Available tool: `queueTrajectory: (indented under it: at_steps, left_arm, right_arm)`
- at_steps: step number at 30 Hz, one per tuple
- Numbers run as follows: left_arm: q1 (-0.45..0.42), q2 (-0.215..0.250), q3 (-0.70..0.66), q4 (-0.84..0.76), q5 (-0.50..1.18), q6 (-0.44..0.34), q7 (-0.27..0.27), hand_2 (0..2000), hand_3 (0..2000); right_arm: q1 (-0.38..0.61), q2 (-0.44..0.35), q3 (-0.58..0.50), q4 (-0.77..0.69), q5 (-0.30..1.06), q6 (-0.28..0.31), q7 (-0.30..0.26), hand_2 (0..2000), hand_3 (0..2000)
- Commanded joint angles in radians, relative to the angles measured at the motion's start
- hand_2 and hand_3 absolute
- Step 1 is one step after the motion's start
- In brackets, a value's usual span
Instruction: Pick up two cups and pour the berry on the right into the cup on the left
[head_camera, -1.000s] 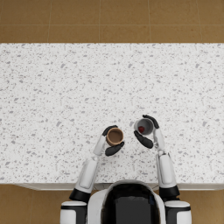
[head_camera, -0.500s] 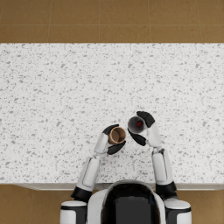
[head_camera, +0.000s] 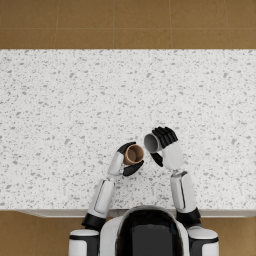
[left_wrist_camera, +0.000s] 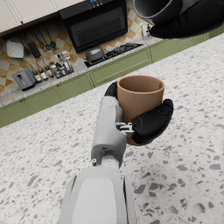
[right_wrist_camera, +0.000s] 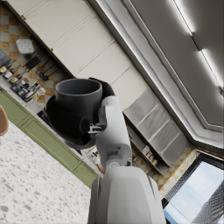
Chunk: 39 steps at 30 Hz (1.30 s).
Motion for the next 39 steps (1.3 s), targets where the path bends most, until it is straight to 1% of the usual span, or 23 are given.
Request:
queueTrajectory:
  at_steps: [1, 5, 6, 7, 8, 10, 11, 12, 13, 14, 16, 17, 21, 22, 23, 29, 30, 31, 32, 33, 34, 37, 39]
  left_arm:
    - [0.036, 0.018, -0.004, 0.012, 0.0, 0.0, 0.0, 2000, 1280]
    - [0.064, 0.034, -0.005, 0.04, 0.0, 0.001, 0.0, 2000, 1280]
    - [0.039, 0.023, -0.002, 0.032, 0.0, 0.0, 0.0, 2000, 1280]
    - [0.068, 0.036, -0.007, 0.045, 0.0, 0.0, 0.0, 2000, 1280]
    - [0.047, 0.027, -0.004, 0.041, 0.0, 0.0, 0.0, 2000, 1280]
    - [0.074, 0.041, -0.003, 0.048, 0.0, 0.0, 0.0, 2000, 1280]
    - [0.055, 0.033, -0.004, 0.049, 0.0, 0.0, 0.0, 2000, 1280]
    - [0.057, 0.034, -0.004, 0.051, 0.0, 0.0, 0.0, 2000, 1280]
    - [0.059, 0.035, -0.003, 0.052, 0.0, 0.0, 0.0, 2000, 1280]
    - [0.078, 0.044, -0.002, 0.054, 0.0, 0.0, 0.0, 2000, 1280]
    - [0.085, 0.048, 0.002, 0.055, 0.0, 0.0, 0.0, 2000, 1280]
    - [0.094, 0.053, 0.001, 0.062, 0.0, 0.0, 0.0, 2000, 1280]
    - [0.109, 0.061, 0.005, 0.09, 0.0, 0.0, 0.001, 2000, 1280]
    - [0.085, 0.051, 0.005, 0.08, 0.0, 0.0, 0.001, 2000, 1280]
    - [0.113, 0.064, 0.007, 0.096, 0.0, 0.0, 0.001, 2000, 1280]
    - [0.131, 0.074, 0.009, 0.115, 0.0, 0.0, 0.001, 2000, 1280]
    - [0.132, 0.075, 0.012, 0.114, 0.0, 0.0, 0.001, 2000, 1280]
    - [0.113, 0.067, 0.009, 0.115, 0.0, 0.0, 0.001, 2000, 1280]
    - [0.318, -0.236, 0.39, 0.123, 0.0, 0.0, 0.001, 2000, 1280]
    - [0.171, -0.004, 0.096, 0.123, -0.001, 0.002, -0.001, 2000, 1280]
    - [0.179, -0.009, 0.105, 0.129, 0.0, 0.001, 0.0, 2000, 1280]
    - [0.186, -0.001, 0.106, 0.144, 0.0, 0.003, 0.001, 2000, 1280]
    - [0.188, 0.003, 0.098, 0.142, 0.0, 0.001, 0.001, 2000, 1280]
  right_arm:
    - [0.027, -0.016, 0.004, 0.006, 0.032, 0.001, 0.0, 2000, 1280]
    - [0.028, -0.02, 0.028, 0.022, 0.161, 0.003, 0.001, 2000, 1280]
    - [0.014, -0.013, 0.019, 0.009, 0.193, 0.003, 0.001, 2000, 1280]
    - [0.029, -0.023, 0.035, 0.026, 0.225, 0.003, 0.001, 2000, 1280]
    - [0.015, -0.015, 0.026, 0.013, 0.257, 0.003, 0.001, 2000, 1280]
    - [0.032, -0.028, 0.041, 0.03, 0.321, 0.004, 0.002, 2000, 1280]
    - [0.017, -0.019, 0.035, 0.017, 0.354, 0.004, 0.002, 2000, 1280]
    - [0.018, -0.02, 0.037, 0.019, 0.386, 0.004, 0.002, 2000, 1280]
    - [0.035, -0.032, 0.043, 0.03, 0.418, 0.005, 0.002, 2000, 1280]
    - [0.037, -0.034, 0.05, 0.028, 0.45, 0.005, 0.002, 2000, 1280]
    - [0.022, -0.026, 0.047, 0.021, 0.514, 0.005, 0.002, 2000, 1280]
    - [0.039, -0.039, 0.061, 0.036, 0.546, 0.005, 0.002, 2000, 1280]
    - [0.043, -0.047, 0.069, 0.039, 0.675, 0.005, 0.001, 2000, 1280]
    - [0.04, -0.046, 0.079, 0.04, 0.707, 0.003, 0.001, 2000, 1280]
    - [0.04, -0.046, 0.078, 0.04, 0.739, 0.001, 0.001, 2000, 1280]
    - [0.038, -0.053, 0.088, 0.046, 0.931, -0.006, 0.001, 2000, 1280]
    - [0.098, 0.1, 0.189, 0.046, 0.954, -0.005, 0.001, 2000, 1280]
    - [0.055, -0.018, 0.105, 0.044, 0.97, -0.005, 0.002, 2000, 1280]
    - [0.056, -0.015, 0.107, 0.044, 0.982, -0.009, 0.001, 2000, 1280]
    - [0.056, -0.016, 0.106, 0.044, 0.991, -0.012, 0.001, 2000, 1280]
    - [0.049, -0.013, 0.105, 0.049, 0.997, -0.014, 0.001, 2000, 1280]
    - [0.05, -0.019, 0.1, 0.044, 1.083, -0.013, 0.001, 2000, 1280]
    - [0.053, -0.025, 0.092, 0.042, 1.111, -0.013, 0.001, 2000, 1280]
